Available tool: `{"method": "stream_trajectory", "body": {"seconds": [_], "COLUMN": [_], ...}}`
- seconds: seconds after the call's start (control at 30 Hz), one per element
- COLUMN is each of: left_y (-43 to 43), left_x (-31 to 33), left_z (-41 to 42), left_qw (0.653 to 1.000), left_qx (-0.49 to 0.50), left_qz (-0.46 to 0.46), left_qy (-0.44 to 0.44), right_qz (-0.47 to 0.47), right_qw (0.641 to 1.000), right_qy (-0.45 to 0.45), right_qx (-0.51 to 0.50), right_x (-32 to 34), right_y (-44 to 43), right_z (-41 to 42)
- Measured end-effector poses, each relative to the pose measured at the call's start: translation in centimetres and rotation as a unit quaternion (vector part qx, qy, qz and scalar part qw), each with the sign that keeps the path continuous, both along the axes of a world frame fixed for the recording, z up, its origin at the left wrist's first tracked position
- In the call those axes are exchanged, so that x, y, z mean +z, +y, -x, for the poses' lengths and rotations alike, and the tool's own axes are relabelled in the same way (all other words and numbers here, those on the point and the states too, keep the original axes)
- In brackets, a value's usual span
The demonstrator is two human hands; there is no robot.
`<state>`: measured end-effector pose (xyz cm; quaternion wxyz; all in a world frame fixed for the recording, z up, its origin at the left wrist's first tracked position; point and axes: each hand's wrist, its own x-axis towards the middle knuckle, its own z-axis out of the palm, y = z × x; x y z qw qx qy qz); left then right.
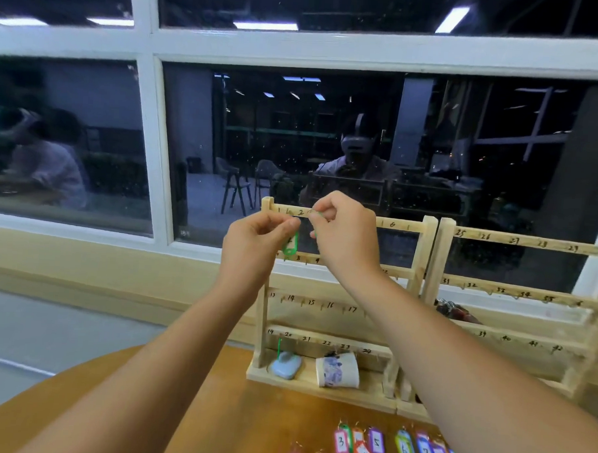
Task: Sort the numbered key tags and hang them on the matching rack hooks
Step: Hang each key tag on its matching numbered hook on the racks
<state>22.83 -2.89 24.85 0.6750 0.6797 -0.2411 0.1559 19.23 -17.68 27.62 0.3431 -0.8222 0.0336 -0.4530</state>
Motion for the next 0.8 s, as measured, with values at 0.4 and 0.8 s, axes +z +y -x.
{"method": "stream_trajectory", "body": {"seconds": [0.4,0.8], "left_y": [-3.4,-3.2], "left_x": [2.6,2.4], "left_z": [-2.4,-2.1], "left_qw": [0.994,0.979], "left_qx": [0.074,0.125], "left_qz": [-0.078,-0.147], "left_qy": [-0.029,-0.069], "right_qz": [0.058,-0.099], "right_qw": [0.996,0.989], "right_qy": [0.061,0.087], "right_qx": [-0.017,0.063], "right_x": [-1.6,-6.8], "right_y": [-0.4,-0.5], "right_z": [1.7,9.6]}}
